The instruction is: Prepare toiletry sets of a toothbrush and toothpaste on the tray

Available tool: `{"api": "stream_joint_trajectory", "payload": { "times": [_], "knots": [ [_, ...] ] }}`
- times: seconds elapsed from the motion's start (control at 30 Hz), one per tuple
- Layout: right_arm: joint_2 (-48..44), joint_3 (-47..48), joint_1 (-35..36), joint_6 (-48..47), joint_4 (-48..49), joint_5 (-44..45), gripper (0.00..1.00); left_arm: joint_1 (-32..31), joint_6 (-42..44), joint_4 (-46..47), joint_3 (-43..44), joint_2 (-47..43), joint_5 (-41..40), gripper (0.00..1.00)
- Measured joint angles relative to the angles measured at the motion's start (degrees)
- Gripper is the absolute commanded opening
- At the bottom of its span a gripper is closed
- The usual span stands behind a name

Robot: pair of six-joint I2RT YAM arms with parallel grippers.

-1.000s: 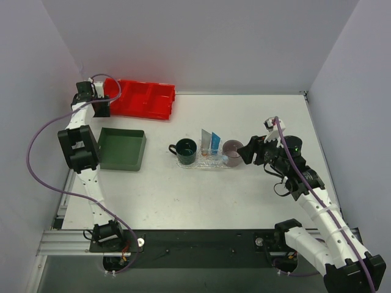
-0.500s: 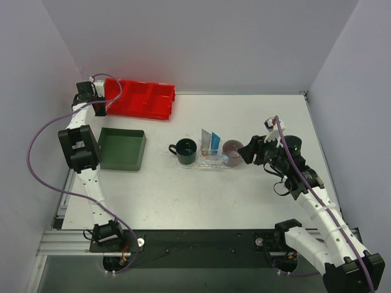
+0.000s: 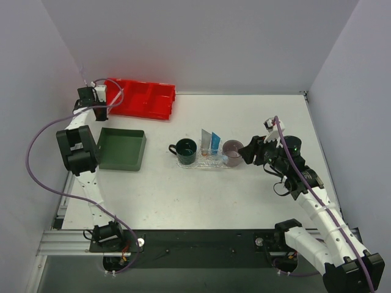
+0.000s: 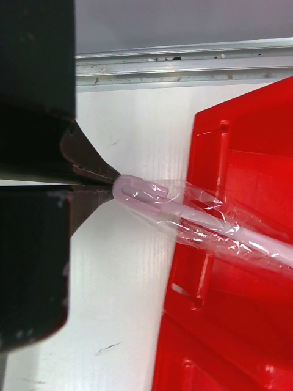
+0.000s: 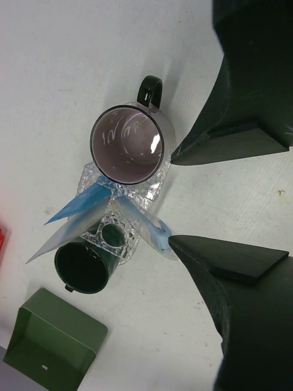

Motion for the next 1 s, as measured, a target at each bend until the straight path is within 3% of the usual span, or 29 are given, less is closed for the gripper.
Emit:
{"api": "stream_joint_trajectory", "payload": {
  "times": [0.47,0.83,1.0],
  "knots": [
    [-0.2,-0.3,0.0,0.2,0.8,0.0,0.47,0.0,-6.1,3.6,-13.5,-16.4,-0.8,0.00],
    [-4.5,-0.8,-0.1,1.0,0.8,-0.2,0.56,-1.0,-12.6,4.9,-35.5,-39.9,-3.3,0.00],
    [-5.5,-0.8,-0.4,1.8,0.7,-1.7,0.65,-7.7,-15.5,5.0,-45.9,-53.6,-6.4,0.00]
  ]
}}
